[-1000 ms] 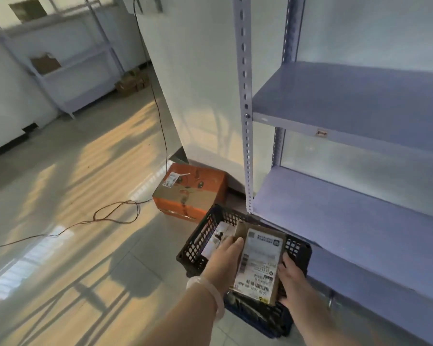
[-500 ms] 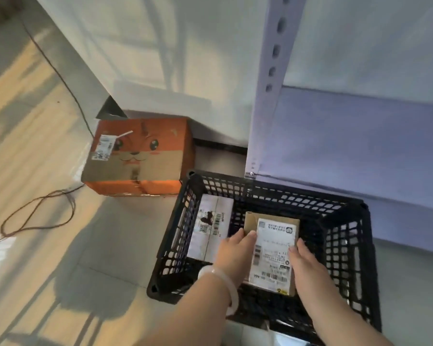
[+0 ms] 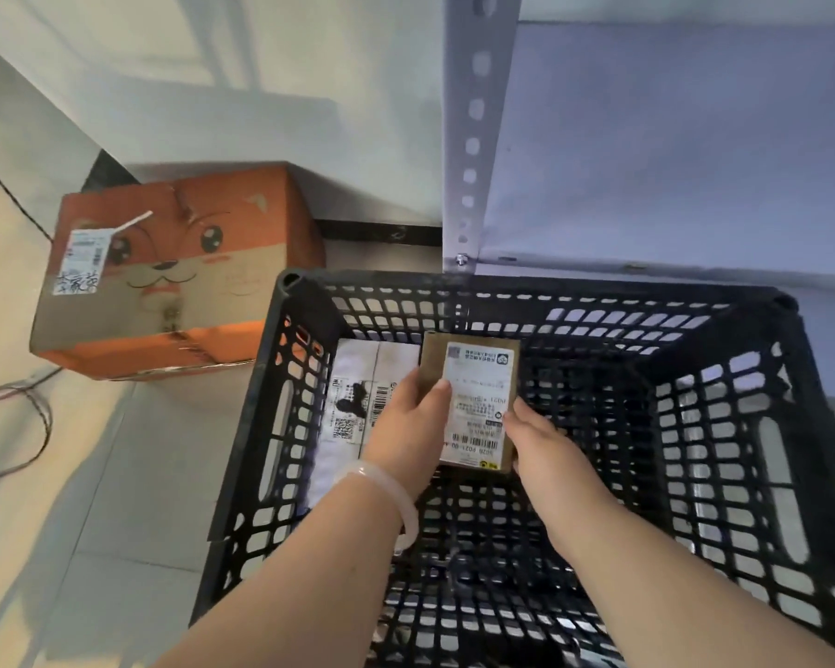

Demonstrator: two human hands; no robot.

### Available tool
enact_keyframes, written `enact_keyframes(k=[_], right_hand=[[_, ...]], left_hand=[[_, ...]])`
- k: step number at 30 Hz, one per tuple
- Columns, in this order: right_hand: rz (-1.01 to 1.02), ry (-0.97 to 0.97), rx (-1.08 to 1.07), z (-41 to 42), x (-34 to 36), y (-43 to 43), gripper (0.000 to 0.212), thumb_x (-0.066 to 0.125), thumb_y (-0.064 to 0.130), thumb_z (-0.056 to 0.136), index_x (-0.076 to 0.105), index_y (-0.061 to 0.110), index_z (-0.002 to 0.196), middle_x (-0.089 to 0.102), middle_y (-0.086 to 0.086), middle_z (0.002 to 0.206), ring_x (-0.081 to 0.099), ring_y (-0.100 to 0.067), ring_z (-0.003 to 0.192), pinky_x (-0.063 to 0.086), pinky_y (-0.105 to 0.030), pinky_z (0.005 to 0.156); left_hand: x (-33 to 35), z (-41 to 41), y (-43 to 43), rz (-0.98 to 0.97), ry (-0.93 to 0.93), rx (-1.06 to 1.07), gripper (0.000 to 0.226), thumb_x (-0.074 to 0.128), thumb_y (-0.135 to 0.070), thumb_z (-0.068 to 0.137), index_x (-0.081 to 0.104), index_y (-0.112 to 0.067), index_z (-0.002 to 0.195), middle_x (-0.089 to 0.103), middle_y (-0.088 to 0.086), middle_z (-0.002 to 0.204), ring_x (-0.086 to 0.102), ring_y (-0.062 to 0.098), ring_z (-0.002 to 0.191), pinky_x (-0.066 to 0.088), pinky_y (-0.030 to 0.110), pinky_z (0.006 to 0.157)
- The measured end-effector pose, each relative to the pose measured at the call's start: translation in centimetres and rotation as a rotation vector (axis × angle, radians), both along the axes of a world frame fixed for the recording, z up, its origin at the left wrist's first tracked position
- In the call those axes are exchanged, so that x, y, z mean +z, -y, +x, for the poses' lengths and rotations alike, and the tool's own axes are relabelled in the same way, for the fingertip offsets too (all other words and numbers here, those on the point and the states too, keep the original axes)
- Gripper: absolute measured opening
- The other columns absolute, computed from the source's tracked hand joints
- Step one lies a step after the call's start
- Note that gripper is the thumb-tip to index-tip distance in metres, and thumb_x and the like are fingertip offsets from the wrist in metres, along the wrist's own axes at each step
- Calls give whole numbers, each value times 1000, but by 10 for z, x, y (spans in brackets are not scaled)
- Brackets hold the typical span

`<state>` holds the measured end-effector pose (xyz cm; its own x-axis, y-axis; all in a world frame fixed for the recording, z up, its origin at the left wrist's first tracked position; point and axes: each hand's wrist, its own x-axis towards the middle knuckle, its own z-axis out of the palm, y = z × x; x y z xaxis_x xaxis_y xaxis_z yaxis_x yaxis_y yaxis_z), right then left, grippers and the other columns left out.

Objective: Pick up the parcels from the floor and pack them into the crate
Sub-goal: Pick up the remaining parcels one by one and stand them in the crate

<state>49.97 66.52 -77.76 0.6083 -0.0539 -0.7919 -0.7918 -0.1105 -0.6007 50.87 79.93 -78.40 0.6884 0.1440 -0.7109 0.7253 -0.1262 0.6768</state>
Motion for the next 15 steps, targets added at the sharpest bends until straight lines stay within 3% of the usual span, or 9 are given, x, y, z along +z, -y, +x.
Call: enact_keyframes(k=[3, 7, 8, 11, 13, 15], right_hand=[[17, 8, 75, 5, -4, 5, 50, 41, 34, 100, 28, 35, 148, 46, 5, 144, 44, -3, 94, 31, -22, 83], [11, 21, 144, 6, -1, 12, 52, 42, 34, 99, 24, 36, 149, 40, 6, 149, 41, -1, 100, 29, -22, 90], [-10, 24, 147, 6, 3, 15, 53, 42, 36, 99, 23, 37, 149, 39, 6, 150, 42, -2, 104, 29, -24, 91], [-82, 70, 141, 4, 28, 29, 53, 43, 41, 97, 27, 39, 148, 33, 6, 153, 36, -12, 133, 27, -28, 98], [-94, 112, 118, 3, 55, 42, 51, 44, 42, 96, 32, 39, 146, 35, 8, 152, 32, -15, 137, 25, -28, 97], [-122, 148, 84, 4, 88, 56, 49, 44, 44, 95, 35, 40, 144, 38, 7, 150, 35, -16, 135, 26, -28, 95]], left_hand=[[-4, 0, 3, 21, 32, -16, 42, 45, -41, 94, 40, -44, 135, 64, -20, 105, 61, 7, 99, 47, 26, 79], [0, -2, 8, 33, 52, -16, 38, 46, -40, 95, 41, -53, 130, 61, -29, 97, 57, -8, 89, 39, 14, 65], [5, -3, 9, 34, 56, -10, 40, 46, -39, 95, 40, -50, 133, 60, -28, 99, 57, -6, 91, 40, 16, 68], [29, -6, 14, 35, 44, 36, 51, 47, -40, 95, 33, -39, 144, 56, -14, 127, 53, 9, 112, 40, 31, 98], [52, -6, 21, 4, 50, 33, 51, 48, -40, 95, 34, -39, 144, 56, -17, 127, 54, 7, 111, 36, 33, 104], [84, -4, 35, -14, 61, -10, 51, 46, -42, 94, 35, -40, 143, 52, -12, 138, 51, 14, 124, 36, 43, 111]])
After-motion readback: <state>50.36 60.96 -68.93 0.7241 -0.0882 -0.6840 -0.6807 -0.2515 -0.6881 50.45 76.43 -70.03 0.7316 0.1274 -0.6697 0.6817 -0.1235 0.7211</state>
